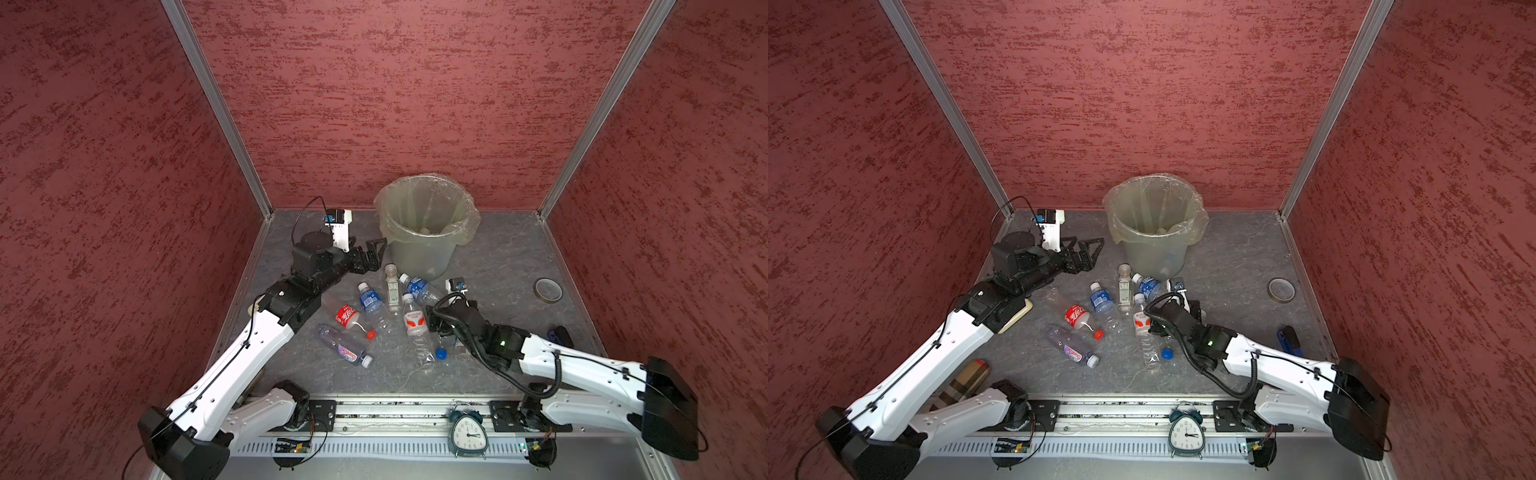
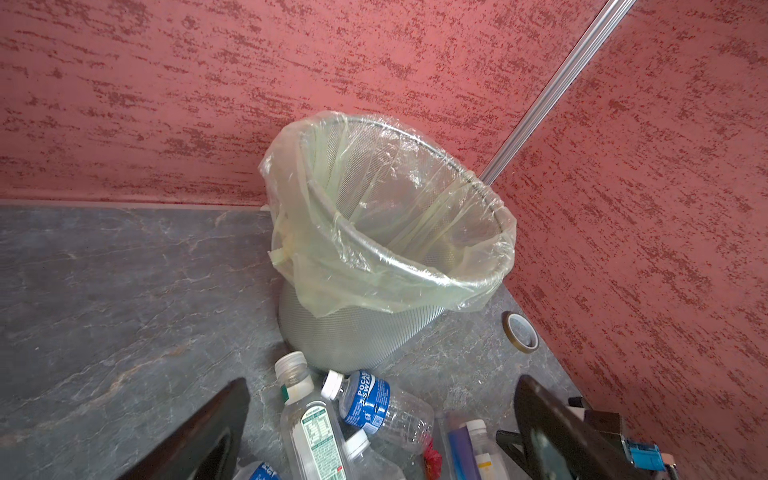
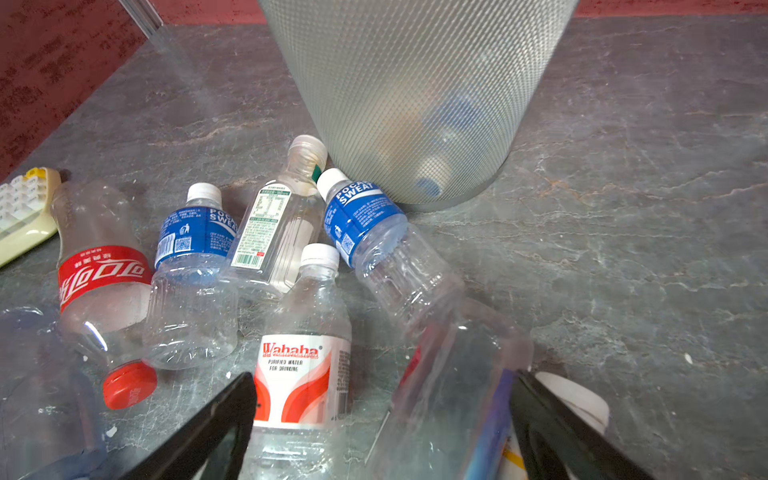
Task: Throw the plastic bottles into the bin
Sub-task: 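Withdraw the left gripper from the bin while the right gripper reaches into the pile, then lower the right gripper onto the Wahaha water bottle and close it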
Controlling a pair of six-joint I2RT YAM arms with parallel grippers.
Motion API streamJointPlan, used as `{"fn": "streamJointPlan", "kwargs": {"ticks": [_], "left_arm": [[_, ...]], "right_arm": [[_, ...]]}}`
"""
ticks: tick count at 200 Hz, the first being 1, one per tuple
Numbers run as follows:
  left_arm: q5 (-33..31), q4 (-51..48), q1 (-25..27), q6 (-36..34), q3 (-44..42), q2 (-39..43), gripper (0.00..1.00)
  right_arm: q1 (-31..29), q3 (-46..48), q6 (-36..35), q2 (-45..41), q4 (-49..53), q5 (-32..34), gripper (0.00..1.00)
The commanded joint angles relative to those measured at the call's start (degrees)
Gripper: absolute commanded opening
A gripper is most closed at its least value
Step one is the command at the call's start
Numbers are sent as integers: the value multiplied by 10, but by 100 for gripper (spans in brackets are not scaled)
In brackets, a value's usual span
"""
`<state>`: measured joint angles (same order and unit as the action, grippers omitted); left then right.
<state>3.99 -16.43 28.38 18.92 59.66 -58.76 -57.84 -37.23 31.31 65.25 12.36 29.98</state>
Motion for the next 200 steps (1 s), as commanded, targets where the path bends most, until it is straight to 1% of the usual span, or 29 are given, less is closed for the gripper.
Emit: {"fn": "streamJointPlan", "kwargs": {"ticks": [1, 80, 121, 131, 169, 200], "left_arm": [[-4, -12, -5, 11, -33, 24, 99], [-4, -35, -12, 39, -154, 104, 99], [-6, -47, -13, 71, -228, 172, 99], [-6, -58, -13, 72, -235, 183, 99], [-3, -96, -14, 78, -249, 207, 99], [-20, -114, -14, 84, -259, 231, 99]], "right_arm": [[-20, -30, 11, 25, 10, 24, 96], [-45, -96, 9, 145, 15, -5, 96], [-46, -117, 9, 177, 26, -28, 96], [-47, -121, 12, 196, 31, -31, 96], [-47, -124, 26, 222, 33, -42, 96], [-46, -124, 51, 236, 34, -41, 96]]}}
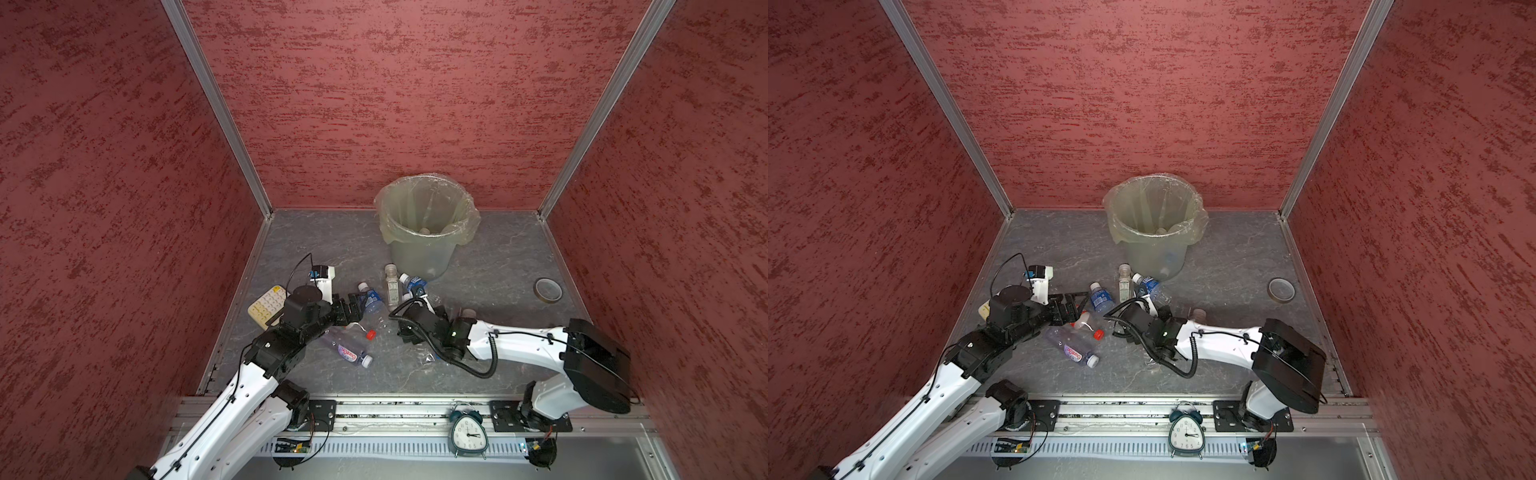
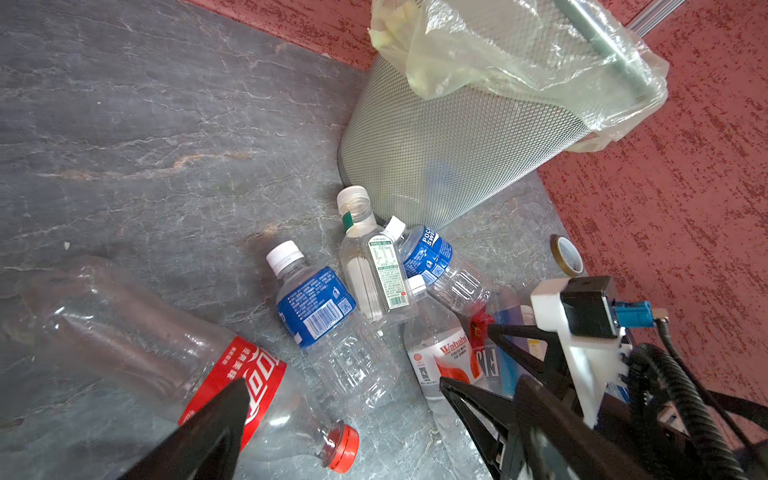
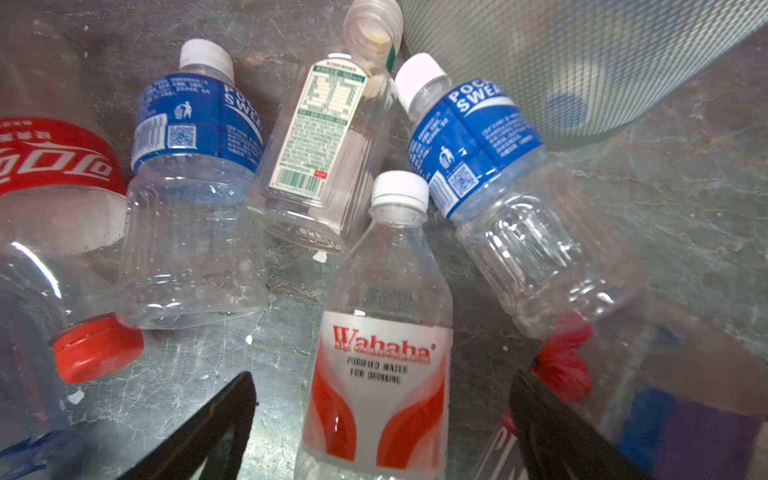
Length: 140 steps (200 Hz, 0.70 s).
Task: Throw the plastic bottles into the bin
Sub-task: 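Lower the right gripper onto the Wahaha water bottle and close it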
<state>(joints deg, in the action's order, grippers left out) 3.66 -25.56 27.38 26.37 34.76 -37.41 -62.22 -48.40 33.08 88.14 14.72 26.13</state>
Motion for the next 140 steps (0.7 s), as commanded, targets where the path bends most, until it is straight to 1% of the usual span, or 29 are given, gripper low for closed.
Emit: {"fn": "streamJointPlan", "kwargs": {"ticks": [1, 93, 140], "left_arm": [[-16, -23, -3, 10, -11, 18, 99], [-9, -33, -4, 28, -42, 39, 99], [-9, -33, -3, 26, -46, 36, 99]], "right_arm": [[-3, -12, 33, 7, 10, -3, 96], [-3, -16, 50, 39, 11, -29, 96], [-3, -38, 52, 72, 23, -40, 93]]}}
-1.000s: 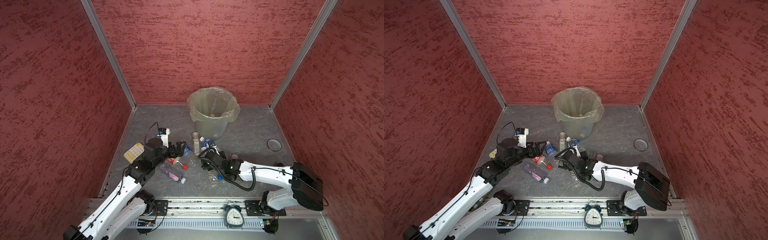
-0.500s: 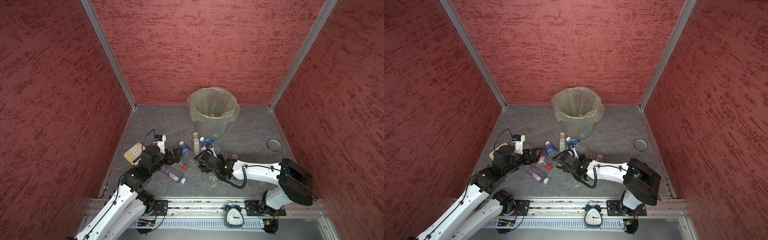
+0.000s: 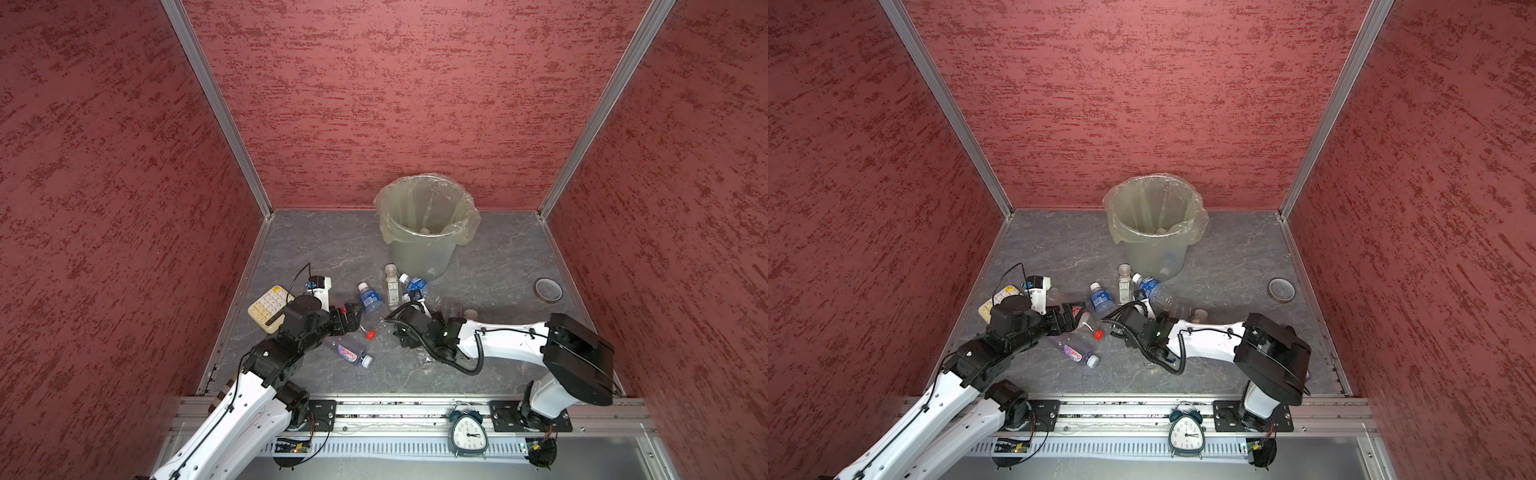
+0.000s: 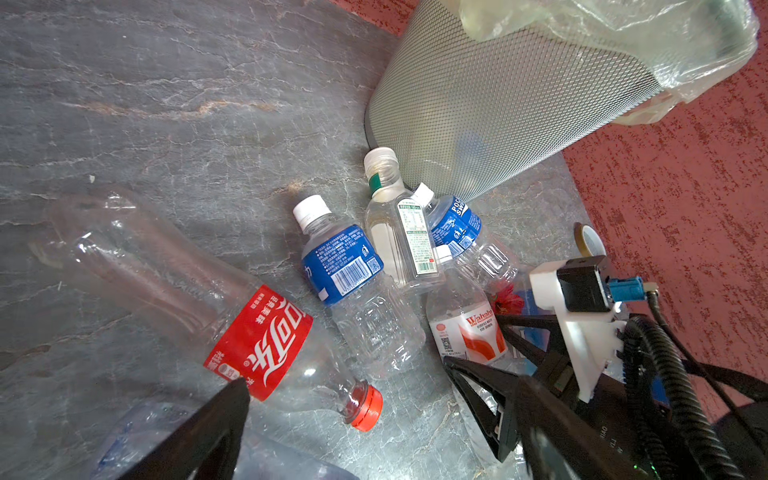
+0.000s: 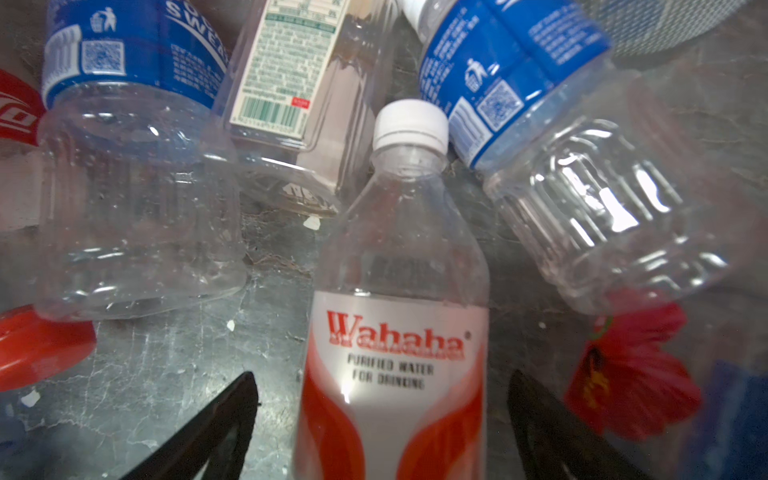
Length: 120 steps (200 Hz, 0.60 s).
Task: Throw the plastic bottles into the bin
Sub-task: 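Lower the right gripper onto the Wahaha water bottle and close it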
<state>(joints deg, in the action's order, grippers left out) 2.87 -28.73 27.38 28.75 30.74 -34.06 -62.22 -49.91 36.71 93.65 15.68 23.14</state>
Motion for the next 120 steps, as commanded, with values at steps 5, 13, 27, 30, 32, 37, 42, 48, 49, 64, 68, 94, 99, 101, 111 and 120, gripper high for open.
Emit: {"fn": "streamJointPlan", "kwargs": {"ticks": [5, 13, 27, 30, 32, 37, 42, 48, 49, 64, 68, 94, 99, 101, 111, 120], "left_arm": [[-2, -2, -3, 2, -6, 2, 99], [-3, -3, -3, 2, -7, 2, 99], [-4, -2, -3, 1, -8, 2, 99], [-5, -2, -3, 1, -8, 2, 99], [-4, -2, -3, 1, -8, 2, 99], [-4, -2, -3, 1, -9, 2, 99], [-4, -2, -3, 1, -9, 2, 99], [-4, -1, -3, 1, -10, 1, 99], [-4, -1, -3, 1, -10, 1, 99], [-3, 1, -3, 1, -11, 0, 99], [-3, 2, -3, 1, -12, -1, 100], [-3, 3, -4, 1, -11, -4, 99], [-2, 4, -4, 1, -11, -5, 99], [-2, 5, -3, 1, -11, -5, 99], [-3, 6, -3, 1, -11, -5, 99], [-2, 6, -3, 2, -11, -6, 99]], "right_arm": [[-3, -24, 17, 20, 14, -11, 93], [-3, -27, 19, 24, 12, -13, 92], [-3, -28, 21, 28, 11, -14, 89], [-3, -28, 21, 28, 13, -14, 89], [-3, -27, 22, 28, 13, -14, 88], [-3, -27, 22, 29, 13, -14, 88], [-3, -28, 22, 29, 13, -13, 87], [-3, -28, 23, 30, 15, -12, 86], [-3, -28, 24, 30, 15, -12, 86], [-3, -28, 25, 29, 16, -11, 81], [-3, -28, 24, 29, 17, -10, 79], [-3, -26, 25, 17, 16, -7, 68], [-3, -24, 25, 14, 16, -6, 66], [-3, -23, 26, 12, 16, -6, 65], [-3, -21, 26, 3, 16, -5, 61], [-3, -19, 27, -5, 17, -2, 58]]}}
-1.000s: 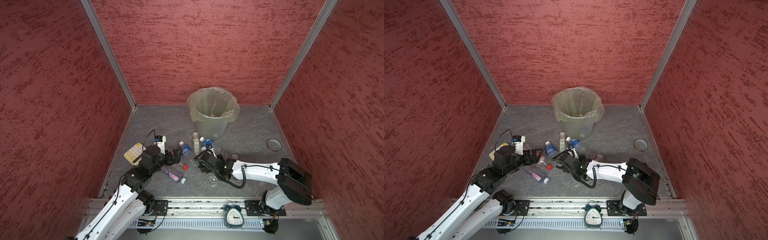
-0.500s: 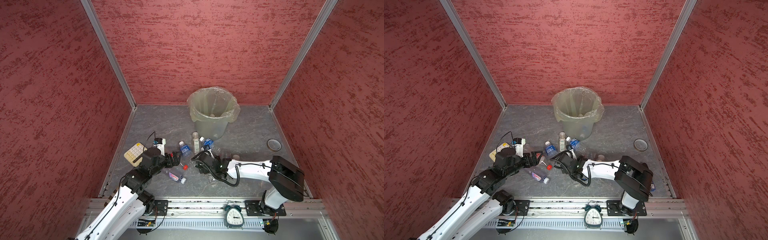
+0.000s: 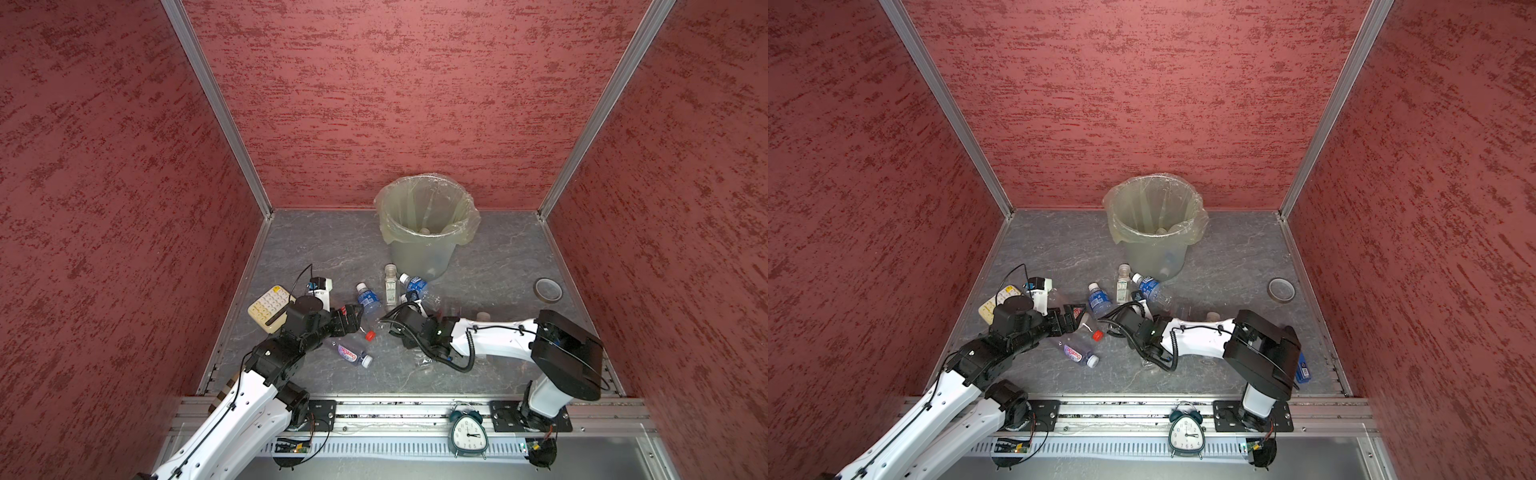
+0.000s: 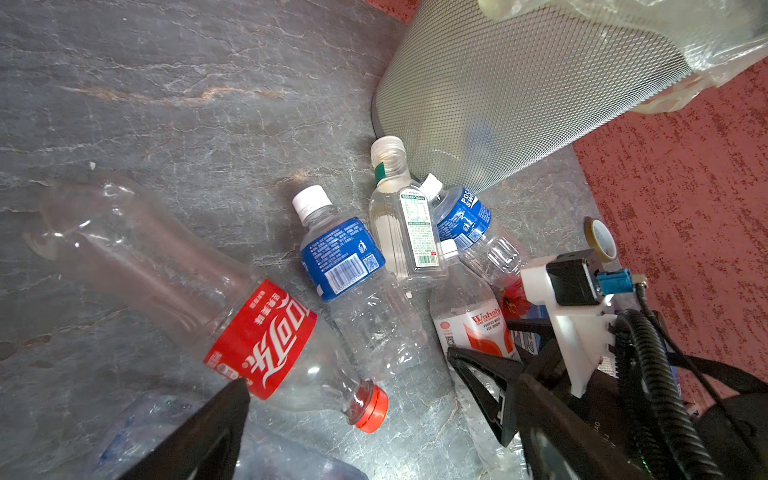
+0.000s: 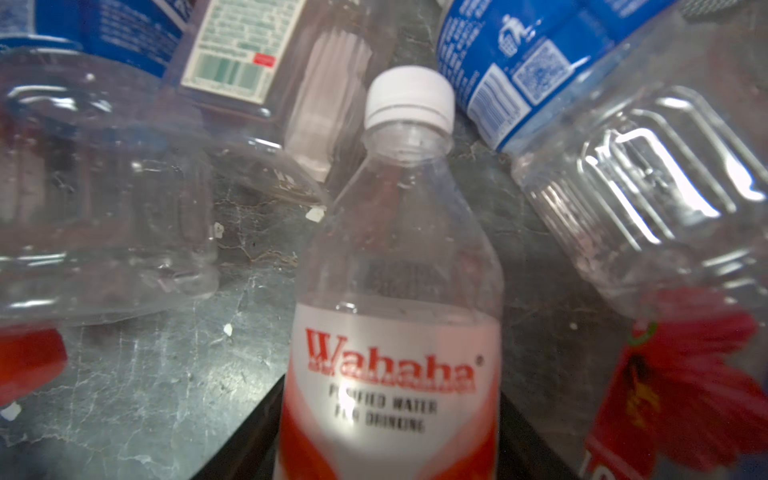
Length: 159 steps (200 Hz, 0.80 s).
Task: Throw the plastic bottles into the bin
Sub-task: 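Lower the right gripper onto the Wahaha water bottle and close it, then lift the Wahaha bottle with the right gripper and carry it over the bin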
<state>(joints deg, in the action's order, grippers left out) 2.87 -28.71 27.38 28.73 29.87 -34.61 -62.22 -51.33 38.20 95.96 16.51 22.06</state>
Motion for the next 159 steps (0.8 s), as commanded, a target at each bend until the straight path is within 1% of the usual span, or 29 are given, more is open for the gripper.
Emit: {"fn": "streamJointPlan", "kwargs": {"ticks": [1, 16, 25, 77, 88, 138, 159], "left_arm": [[-2, 6, -3, 2, -2, -1, 99], [-1, 9, -3, 2, -3, -2, 99], [0, 8, -3, 3, -4, -2, 99], [9, 17, -3, 5, -7, -3, 99], [11, 18, -2, 5, -9, -4, 100], [13, 23, 11, 8, -6, -9, 99], [6, 24, 25, 6, -4, -11, 99]], "right_arm": [[-3, -5, 12, -29, 9, 9, 58], [-3, 0, 14, -44, 12, 16, 53], [-4, 4, 15, -55, 13, 20, 52], [-9, 29, 19, -124, 20, 52, 51], [-12, 35, 19, -153, 17, 61, 51], [-32, 80, 6, -233, -9, 118, 53], [-49, 101, 2, -271, -27, 156, 53]]}}
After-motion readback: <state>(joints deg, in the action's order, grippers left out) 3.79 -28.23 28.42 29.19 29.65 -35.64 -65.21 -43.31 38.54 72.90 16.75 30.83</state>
